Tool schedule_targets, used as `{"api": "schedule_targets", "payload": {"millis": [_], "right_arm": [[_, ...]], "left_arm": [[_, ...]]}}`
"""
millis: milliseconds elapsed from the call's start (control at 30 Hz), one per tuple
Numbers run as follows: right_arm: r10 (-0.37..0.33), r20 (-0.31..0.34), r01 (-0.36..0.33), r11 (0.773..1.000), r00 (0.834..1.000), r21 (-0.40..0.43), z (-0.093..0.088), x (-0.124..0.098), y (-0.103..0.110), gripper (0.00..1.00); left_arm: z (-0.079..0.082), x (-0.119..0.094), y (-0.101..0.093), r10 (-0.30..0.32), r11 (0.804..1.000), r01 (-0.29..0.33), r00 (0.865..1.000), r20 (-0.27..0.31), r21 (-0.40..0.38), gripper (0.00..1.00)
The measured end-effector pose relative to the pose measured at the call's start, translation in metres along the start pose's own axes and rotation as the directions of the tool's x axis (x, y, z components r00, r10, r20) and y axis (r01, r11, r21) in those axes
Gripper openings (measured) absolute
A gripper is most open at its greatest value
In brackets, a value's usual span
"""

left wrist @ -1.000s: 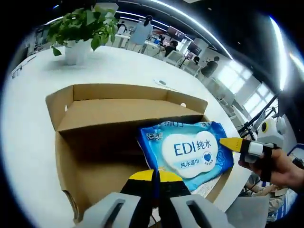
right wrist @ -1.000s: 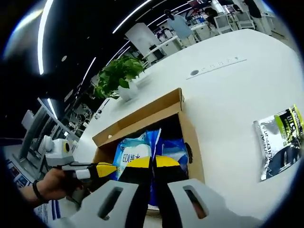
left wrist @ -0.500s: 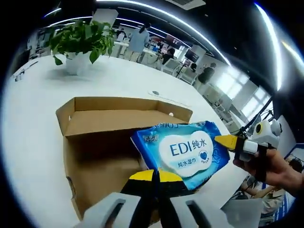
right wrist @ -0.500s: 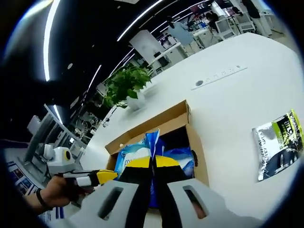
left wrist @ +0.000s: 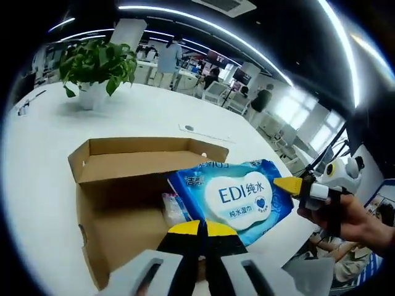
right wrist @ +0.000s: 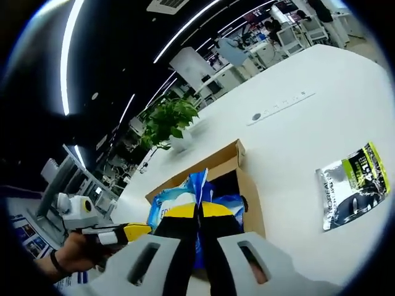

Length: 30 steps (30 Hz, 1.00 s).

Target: Operate the shoe box by opening the lid, removing the specified soft item, and placing it in the target area until the item is outside and the box remains undamaged.

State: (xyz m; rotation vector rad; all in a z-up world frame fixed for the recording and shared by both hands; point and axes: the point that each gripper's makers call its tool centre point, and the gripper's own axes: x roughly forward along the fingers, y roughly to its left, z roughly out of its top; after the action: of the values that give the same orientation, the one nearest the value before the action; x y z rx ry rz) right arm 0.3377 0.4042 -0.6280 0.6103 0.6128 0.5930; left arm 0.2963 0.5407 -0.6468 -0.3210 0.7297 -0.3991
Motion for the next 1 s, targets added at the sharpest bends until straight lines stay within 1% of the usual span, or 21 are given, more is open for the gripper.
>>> {"api": "schedule_targets", "payload": {"millis": [67, 133, 300, 400, 433, 600, 767, 867, 1000], "right_arm": [[-0.002, 0.003, 0.002, 1.0, 1.0, 0.0, 0.0, -0.005, -0.001, 0.0], [-0.008, 0.014, 0.008, 1.0, 1.0, 0.003, 0.003, -0.014, -0.004, 0.0], [-0.02, 0.044, 0.019, 1.0, 0.999, 0.014, 0.01, -0.031, -0.013, 0.0], [-0.033, 0.066, 0.032, 0.999, 0.997, 0.022, 0.016, -0.044, -0.02, 0.0], [-0.041, 0.079, 0.039, 0.999, 0.996, 0.029, 0.019, -0.05, -0.024, 0.0], [-0.071, 0.11, 0.068, 0.997, 0.991, 0.038, 0.027, -0.072, -0.04, 0.0], [-0.103, 0.13, 0.096, 0.994, 0.986, 0.059, 0.029, -0.093, -0.059, 0.0], [-0.126, 0.14, 0.116, 0.99, 0.982, 0.074, 0.029, -0.107, -0.071, 0.0], [-0.147, 0.152, 0.135, 0.987, 0.977, 0.09, 0.031, -0.121, -0.084, 0.0]], "left_arm": [[0.0, 0.0, -0.006, 0.0, 1.0, 0.0, 1.0, -0.007, 0.021, 0.0], [0.002, 0.0, -0.013, -0.005, 1.0, 0.005, 1.0, -0.005, 0.03, 0.0], [0.005, 0.005, -0.034, -0.035, 0.997, 0.035, 0.999, -0.011, 0.063, 0.0], [0.007, 0.011, -0.046, -0.054, 0.996, 0.054, 0.998, -0.015, 0.075, 0.0], [0.008, 0.014, -0.054, -0.064, 0.994, 0.065, 0.998, -0.017, 0.085, 0.0], [0.008, 0.026, -0.079, -0.098, 0.988, 0.101, 0.995, -0.037, 0.115, 0.0], [0.005, 0.04, -0.1, -0.126, 0.983, 0.133, 0.99, -0.059, 0.128, 0.0], [0.0, 0.046, -0.118, -0.145, 0.978, 0.154, 0.987, -0.072, 0.139, 0.0], [-0.007, 0.054, -0.135, -0.163, 0.973, 0.175, 0.983, -0.09, 0.148, 0.0]]}}
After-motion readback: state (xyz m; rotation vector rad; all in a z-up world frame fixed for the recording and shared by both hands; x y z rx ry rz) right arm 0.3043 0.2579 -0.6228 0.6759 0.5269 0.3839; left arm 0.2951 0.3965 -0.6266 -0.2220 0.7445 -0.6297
